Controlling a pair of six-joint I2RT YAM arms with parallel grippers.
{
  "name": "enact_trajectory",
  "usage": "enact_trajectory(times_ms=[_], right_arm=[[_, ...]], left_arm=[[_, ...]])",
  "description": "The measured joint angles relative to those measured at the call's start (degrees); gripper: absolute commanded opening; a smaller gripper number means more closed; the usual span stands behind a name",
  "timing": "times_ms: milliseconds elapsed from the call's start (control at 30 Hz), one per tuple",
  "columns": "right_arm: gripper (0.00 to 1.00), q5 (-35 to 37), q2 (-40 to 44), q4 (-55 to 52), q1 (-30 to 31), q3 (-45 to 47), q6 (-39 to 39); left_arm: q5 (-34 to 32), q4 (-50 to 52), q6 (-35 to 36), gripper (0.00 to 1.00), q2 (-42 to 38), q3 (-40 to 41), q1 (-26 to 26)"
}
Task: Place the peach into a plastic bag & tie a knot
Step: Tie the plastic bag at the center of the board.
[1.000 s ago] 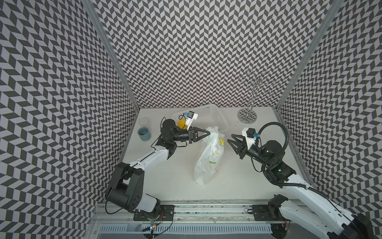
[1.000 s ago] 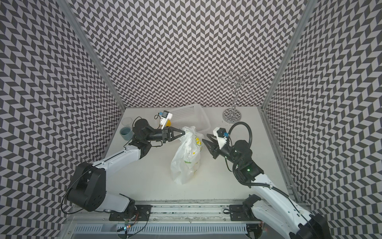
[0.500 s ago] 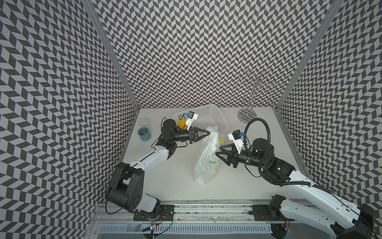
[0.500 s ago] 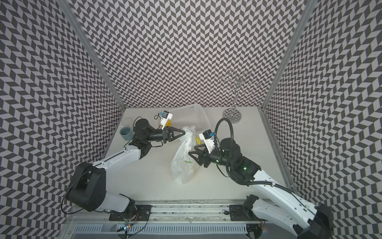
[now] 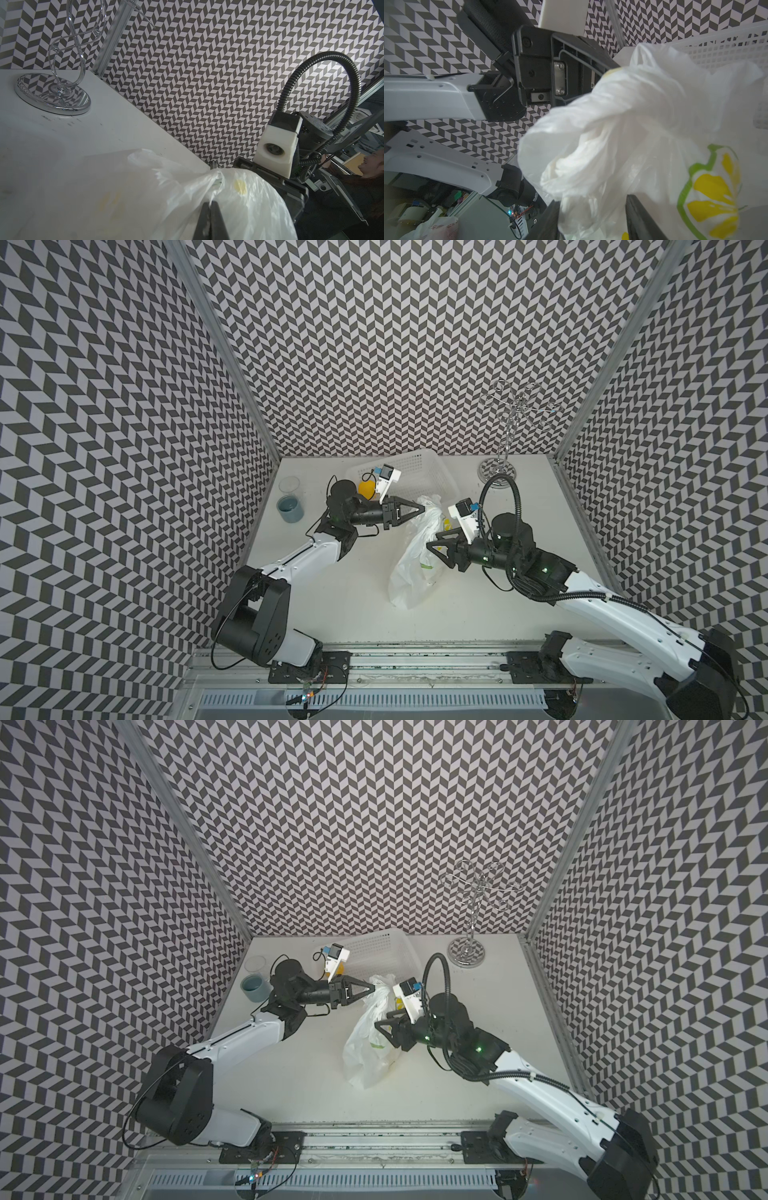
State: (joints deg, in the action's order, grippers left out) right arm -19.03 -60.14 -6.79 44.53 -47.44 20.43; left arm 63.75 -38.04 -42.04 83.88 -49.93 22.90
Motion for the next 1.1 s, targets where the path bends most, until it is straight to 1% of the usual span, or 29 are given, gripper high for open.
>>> enact_trajectory(times_ms=[67, 300, 367, 433, 567, 733, 900, 1100], right_arm=[[0.45, -0.1, 0.0, 0.4, 0.0, -0.3, 0.2], [0.4, -0.2, -0.1, 0.9, 0.0, -0.4, 0.4], [0.36, -0.2, -0.3, 0.9, 0.0, -0.4, 0.6], [0.31, -0.2, -0.5, 0.9, 0.0, -0.4, 0.7], [0.15, 0.2, -0.4, 1.2, 0.0, -0.4, 1.3], [0.01, 0.6, 0.9, 1.2, -0.4, -0.1, 1.8], [0.0, -0.8, 3.9, 1.4, -3.8, 2.0, 1.9], [0.0, -4.0, 6.3, 1.4, -10.2, 5.4, 1.9]], left_arm=[[0.0, 0.0, 0.0, 0.0, 0.0, 0.0, 0.1], [0.0, 0.0, 0.2, 0.0, 0.0, 0.0, 0.3], [0.0, 0.0, 0.2, 0.0, 0.0, 0.0, 0.4], [0.0, 0.0, 0.2, 0.0, -0.1, 0.0, 0.4], [0.0, 0.6, 0.4, 0.0, -1.2, 0.0, 0.4], [0.0, 2.6, 1.6, 0.0, -2.4, -0.1, -0.2], [0.1, 4.3, 2.8, 0.0, -2.5, -0.1, -1.4], [0.5, 5.9, 3.6, 0.0, -2.5, -0.1, -2.4]])
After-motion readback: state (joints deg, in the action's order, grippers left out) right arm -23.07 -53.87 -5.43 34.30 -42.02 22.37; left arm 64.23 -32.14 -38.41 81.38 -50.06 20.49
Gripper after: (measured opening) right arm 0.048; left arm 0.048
